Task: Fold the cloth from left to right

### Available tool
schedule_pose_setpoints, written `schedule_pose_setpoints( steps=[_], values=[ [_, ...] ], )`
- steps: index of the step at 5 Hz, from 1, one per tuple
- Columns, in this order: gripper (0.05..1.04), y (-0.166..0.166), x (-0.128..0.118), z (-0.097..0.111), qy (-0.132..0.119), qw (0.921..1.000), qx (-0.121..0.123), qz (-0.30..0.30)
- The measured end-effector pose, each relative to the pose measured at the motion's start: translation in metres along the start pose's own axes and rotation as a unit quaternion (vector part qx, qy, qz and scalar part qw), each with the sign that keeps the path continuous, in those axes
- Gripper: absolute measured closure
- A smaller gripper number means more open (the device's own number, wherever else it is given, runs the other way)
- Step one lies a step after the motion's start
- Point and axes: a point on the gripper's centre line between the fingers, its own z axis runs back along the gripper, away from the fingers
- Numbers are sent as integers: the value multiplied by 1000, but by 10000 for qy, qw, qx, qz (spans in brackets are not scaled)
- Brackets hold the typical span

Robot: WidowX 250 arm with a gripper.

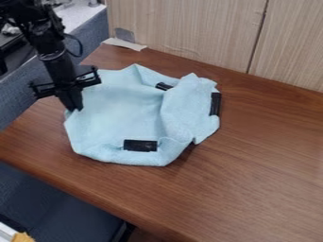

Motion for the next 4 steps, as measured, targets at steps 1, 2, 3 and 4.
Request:
schedule_pose_setpoints(
  steps=[1, 2, 3, 4],
  values=[
    [1029, -18, -2, 8, -55, 9997, -110, -189],
    [1029, -47, -1, 16, -123, 9980, -373, -501],
    [1029, -84, -1, 23, -219, 9940, -604, -888],
    [1029, -131, -4, 35, -330, 9860, -1032, -1266]
  ],
)
